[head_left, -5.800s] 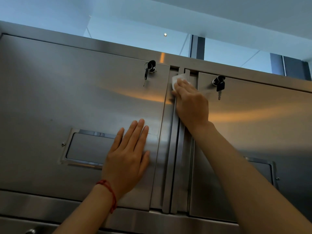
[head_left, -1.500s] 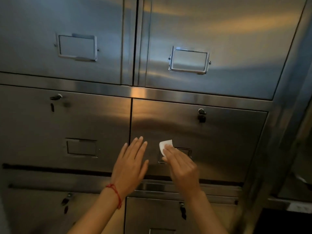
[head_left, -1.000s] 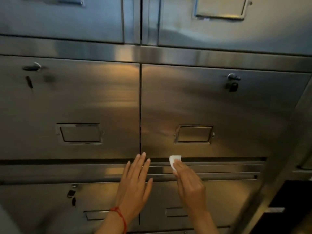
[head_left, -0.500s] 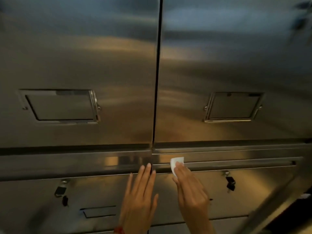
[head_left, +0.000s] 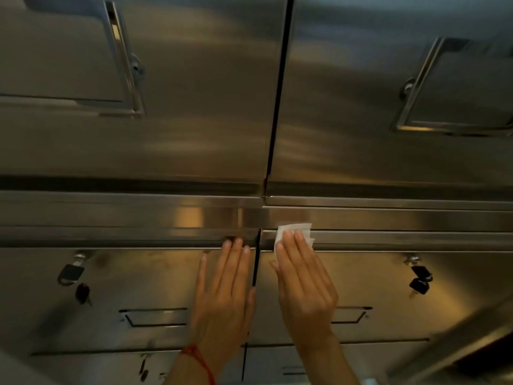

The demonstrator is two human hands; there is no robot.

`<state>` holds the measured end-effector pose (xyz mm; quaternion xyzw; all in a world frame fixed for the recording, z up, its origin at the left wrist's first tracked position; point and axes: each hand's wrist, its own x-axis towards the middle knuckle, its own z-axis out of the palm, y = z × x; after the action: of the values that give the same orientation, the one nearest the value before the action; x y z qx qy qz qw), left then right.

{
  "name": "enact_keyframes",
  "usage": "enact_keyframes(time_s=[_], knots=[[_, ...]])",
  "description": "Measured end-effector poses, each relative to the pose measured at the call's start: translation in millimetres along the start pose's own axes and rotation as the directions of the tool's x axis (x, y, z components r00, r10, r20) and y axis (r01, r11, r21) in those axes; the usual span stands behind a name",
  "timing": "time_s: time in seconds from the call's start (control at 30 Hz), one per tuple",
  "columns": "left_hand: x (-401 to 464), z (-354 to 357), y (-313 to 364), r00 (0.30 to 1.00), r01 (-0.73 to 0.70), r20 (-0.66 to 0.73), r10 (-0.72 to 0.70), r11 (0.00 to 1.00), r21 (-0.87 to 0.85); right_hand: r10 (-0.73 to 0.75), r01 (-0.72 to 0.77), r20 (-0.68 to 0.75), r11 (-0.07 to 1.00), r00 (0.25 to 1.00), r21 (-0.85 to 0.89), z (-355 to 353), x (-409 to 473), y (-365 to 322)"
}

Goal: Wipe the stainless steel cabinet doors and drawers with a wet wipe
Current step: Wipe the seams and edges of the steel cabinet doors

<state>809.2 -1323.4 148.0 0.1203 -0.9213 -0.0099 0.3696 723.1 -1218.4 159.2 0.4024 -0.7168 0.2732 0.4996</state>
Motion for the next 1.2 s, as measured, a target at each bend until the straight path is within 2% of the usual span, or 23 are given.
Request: enact_keyframes(time_s=[0.3, 0.47, 0.57, 0.73, 0.97, 1.1, 1.2], knots=[[-3.7, 13.7, -1.2, 0.994, -0.036, -0.1, 0.048, 0.993, 0.115, -0.077, 0.077, -0.013, 0.997, 0.997, 0.016, 15.2, -0.6, -12.3], [-3.9, 14.4, -1.4, 0.994, -0.036, -0.1, 0.047, 0.994, 0.104, -0.117, 0.116, -0.02, 0.992, 0.993, -0.043, 9.0, -3.1, 4.6], [-5.3, 16.3, -1.5, 0.994, -0.036, -0.1, 0.047, 0.994, 0.105, -0.089, 0.088, -0.034, 0.996, 0.995, -0.027, 12.9, -3.4, -3.0], [-5.3, 17.0, -1.7, 0.995, -0.037, -0.089, 0.047, 0.993, 0.109, -0.153, 0.153, -0.024, 0.988, 0.988, -0.009, 15.7, 1.4, -2.5], [-6.4, 15.3, -2.1, 0.997, -0.038, -0.067, 0.046, 0.993, 0.115, -0.029, 0.026, -0.069, 0.999, 0.997, -0.044, 15.8, -8.2, -2.4], [-6.7, 13.7, -2.3, 0.998, -0.032, -0.047, 0.037, 0.995, 0.093, -0.106, 0.105, -0.041, 0.994, 0.994, -0.016, 18.0, -3.8, -2.2], [-6.3, 12.5, -1.6, 0.999, -0.029, -0.042, 0.033, 0.995, 0.099, -0.103, 0.102, -0.034, 0.994, 0.994, -0.043, 12.9, -6.4, 9.4]])
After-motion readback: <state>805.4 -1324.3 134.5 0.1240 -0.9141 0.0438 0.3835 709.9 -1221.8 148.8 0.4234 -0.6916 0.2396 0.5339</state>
